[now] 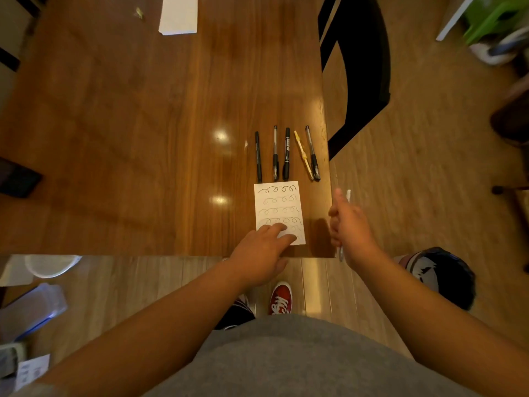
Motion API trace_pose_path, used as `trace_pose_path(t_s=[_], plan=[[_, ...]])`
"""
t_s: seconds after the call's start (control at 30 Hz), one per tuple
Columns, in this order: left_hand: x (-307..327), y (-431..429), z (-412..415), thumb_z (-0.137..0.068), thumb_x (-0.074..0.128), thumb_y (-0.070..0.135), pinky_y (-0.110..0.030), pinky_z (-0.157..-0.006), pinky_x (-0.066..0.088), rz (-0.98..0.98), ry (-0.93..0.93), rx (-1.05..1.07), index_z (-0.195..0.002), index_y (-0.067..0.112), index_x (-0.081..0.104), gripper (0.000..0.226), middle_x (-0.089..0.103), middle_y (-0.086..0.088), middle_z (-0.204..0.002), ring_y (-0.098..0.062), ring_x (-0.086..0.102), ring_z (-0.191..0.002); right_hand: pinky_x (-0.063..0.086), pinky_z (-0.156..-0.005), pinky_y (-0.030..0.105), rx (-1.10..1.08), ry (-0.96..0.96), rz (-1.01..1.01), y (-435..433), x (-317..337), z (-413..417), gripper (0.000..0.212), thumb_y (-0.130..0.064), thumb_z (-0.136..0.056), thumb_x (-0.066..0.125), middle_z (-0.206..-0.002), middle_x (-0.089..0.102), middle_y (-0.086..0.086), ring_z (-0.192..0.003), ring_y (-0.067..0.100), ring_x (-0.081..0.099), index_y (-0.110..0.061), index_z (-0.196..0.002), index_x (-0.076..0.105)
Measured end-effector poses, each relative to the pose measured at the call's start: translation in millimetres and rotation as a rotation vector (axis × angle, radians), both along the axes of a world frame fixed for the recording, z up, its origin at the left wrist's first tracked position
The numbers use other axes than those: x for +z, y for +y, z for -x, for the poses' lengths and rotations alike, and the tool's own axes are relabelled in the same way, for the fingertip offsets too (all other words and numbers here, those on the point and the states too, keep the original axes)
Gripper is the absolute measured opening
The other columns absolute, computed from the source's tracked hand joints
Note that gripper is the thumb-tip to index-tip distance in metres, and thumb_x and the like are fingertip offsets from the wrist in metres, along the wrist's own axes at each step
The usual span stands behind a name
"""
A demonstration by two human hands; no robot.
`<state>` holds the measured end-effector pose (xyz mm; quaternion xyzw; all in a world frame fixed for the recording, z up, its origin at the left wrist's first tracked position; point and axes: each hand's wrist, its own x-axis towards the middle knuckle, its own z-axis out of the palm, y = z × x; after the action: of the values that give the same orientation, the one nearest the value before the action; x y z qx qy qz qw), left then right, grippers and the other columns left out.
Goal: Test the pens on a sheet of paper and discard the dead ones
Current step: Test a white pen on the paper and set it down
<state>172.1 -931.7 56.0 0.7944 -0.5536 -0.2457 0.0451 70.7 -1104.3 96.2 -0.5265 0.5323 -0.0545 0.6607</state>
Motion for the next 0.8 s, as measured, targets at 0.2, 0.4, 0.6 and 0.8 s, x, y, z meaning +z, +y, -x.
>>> trace_pose_path(t_s=[0.2, 0.4, 0.6, 0.8], plan=[[0.2, 10.4, -48.7, -0.093, 0.053, 0.044, -0.04, -0.108, 0.033, 0.062, -0.048, 0.177, -0.142, 0.028, 0.04, 0.053, 0.04, 0.001, -0.147, -0.02, 0.033, -0.135, 0.026, -0.037, 0.023, 0.009, -0.01, -0.179, 10.9, 4.8, -59.8, 0.065, -0.072, -0.09, 0.034, -0.047, 0.041, -0.003, -0.04, 0.01, 0.031, -0.021, -0.053, 0.047], [-7.6, 23.7, -122.5, -0.093, 0.053, 0.045, -0.042, -0.111, 0.033, -0.007, -0.079, 0.277, -0.143, 0.028, 0.036, 0.056, 0.033, 0.0, -0.15, -0.022, 0.028, -0.139, 0.023, -0.038, 0.023, -0.03, -0.021, -0.299, 17.3, -2.2, -124.1, 0.06, -0.069, -0.089, 0.039, -0.049, 0.037, -0.004, -0.04, 0.011, 0.028, -0.023, -0.053, 0.05], [-15.5, 25.8, -177.6, -0.092, 0.053, 0.047, -0.042, -0.111, 0.031, -0.027, -0.122, 0.262, -0.145, 0.027, 0.032, 0.061, 0.028, -0.004, -0.154, -0.023, 0.025, -0.142, 0.028, -0.04, 0.025, -0.004, 0.057, -0.27, 19.7, -15.8, -190.0, 0.054, -0.068, -0.092, 0.037, -0.051, 0.04, -0.006, -0.042, 0.009, 0.034, -0.021, -0.07, 0.051], [-19.0, 22.1, -211.5, -0.091, 0.051, 0.051, -0.04, -0.107, 0.032, 0.015, -0.155, 0.201, -0.14, 0.027, 0.043, 0.055, 0.039, -0.001, -0.147, -0.021, 0.035, -0.135, 0.042, -0.049, 0.02, 0.329, 0.096, 0.295, 27.8, -27.9, -237.1, 0.014, -0.032, -0.096, 0.055, -0.073, 0.062, -0.006, -0.06, 0.007, 0.058, -0.027, -0.084, 0.059]])
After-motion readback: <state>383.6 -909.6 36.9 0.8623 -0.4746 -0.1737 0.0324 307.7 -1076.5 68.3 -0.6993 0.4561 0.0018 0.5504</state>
